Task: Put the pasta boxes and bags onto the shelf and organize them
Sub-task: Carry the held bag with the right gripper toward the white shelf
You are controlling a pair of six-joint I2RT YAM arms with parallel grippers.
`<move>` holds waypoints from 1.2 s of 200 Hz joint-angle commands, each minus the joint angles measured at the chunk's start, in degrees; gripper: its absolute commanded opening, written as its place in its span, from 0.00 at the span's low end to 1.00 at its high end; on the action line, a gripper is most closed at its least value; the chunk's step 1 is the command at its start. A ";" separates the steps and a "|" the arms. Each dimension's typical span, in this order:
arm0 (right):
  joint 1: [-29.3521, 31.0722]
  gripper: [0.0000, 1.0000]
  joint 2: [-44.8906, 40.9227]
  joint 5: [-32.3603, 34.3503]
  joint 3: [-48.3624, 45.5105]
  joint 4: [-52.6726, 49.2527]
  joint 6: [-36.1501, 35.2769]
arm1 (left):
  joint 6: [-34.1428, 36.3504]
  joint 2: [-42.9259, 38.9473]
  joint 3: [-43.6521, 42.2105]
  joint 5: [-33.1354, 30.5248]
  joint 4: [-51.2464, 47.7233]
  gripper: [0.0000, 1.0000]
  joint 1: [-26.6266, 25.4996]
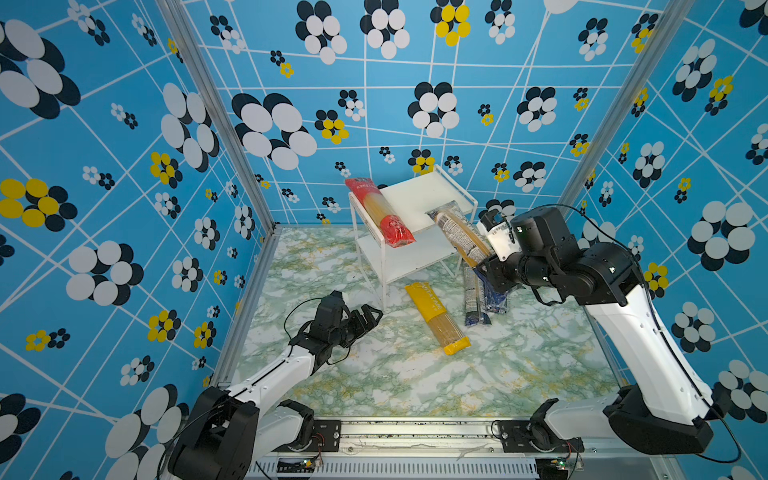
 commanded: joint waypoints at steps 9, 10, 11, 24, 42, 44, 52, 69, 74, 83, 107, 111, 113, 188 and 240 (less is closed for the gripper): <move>-0.72 0.00 -0.11 0.07 3.84 9.68 -0.78 | 1.41 -1.15 -0.12 0.31 -0.79 0.99 0.46; -0.81 0.00 -0.06 0.05 3.87 9.73 -0.79 | 1.41 -1.17 -0.10 0.31 -0.83 0.99 0.49; -0.81 0.00 -0.08 0.04 3.88 9.80 -0.79 | 1.41 -1.23 -0.13 0.31 -0.85 0.99 0.55; -0.98 0.00 0.45 0.06 4.46 10.33 -0.58 | 1.33 -1.31 -0.19 0.16 -0.63 0.99 0.57; -1.23 0.00 1.42 0.14 5.49 10.94 -0.62 | 1.37 -1.03 -0.02 0.44 -0.63 0.99 0.59; -1.22 0.00 1.55 0.21 5.68 11.15 -0.62 | 1.36 -1.03 -0.04 0.48 -0.62 0.99 0.60; -1.26 0.00 1.96 0.29 6.19 11.34 -0.53 | 1.33 -0.84 0.01 0.49 -0.44 0.99 0.57; -1.30 0.00 2.90 0.08 7.13 12.03 -0.64 | 1.40 -0.53 0.18 0.64 -0.24 0.99 0.69; -1.25 0.00 3.17 0.05 7.35 12.28 -0.70 | 1.41 -0.43 0.33 0.75 -0.30 0.99 0.69; -1.31 0.00 3.69 0.04 7.86 12.65 -0.79 | 1.49 -0.28 0.43 0.84 -0.26 0.99 0.69; -1.44 0.00 5.38 0.19 9.27 13.41 -0.90 | 1.56 0.03 0.59 0.75 -0.20 0.99 0.66; -1.43 0.00 5.71 0.21 9.53 13.54 -1.01 | 1.57 0.13 0.70 0.80 -0.17 0.99 0.77; -1.44 0.00 5.86 0.25 9.63 13.56 -1.00 | 1.58 0.12 0.67 0.83 -0.22 0.99 0.73; -1.87 0.00 9.96 1.73 12.16 16.18 -1.22 | 1.91 1.07 1.78 1.35 -0.13 0.99 1.13; -1.95 0.00 11.79 1.92 13.45 19.24 -1.36 | 2.01 1.74 2.44 1.81 0.06 0.99 1.27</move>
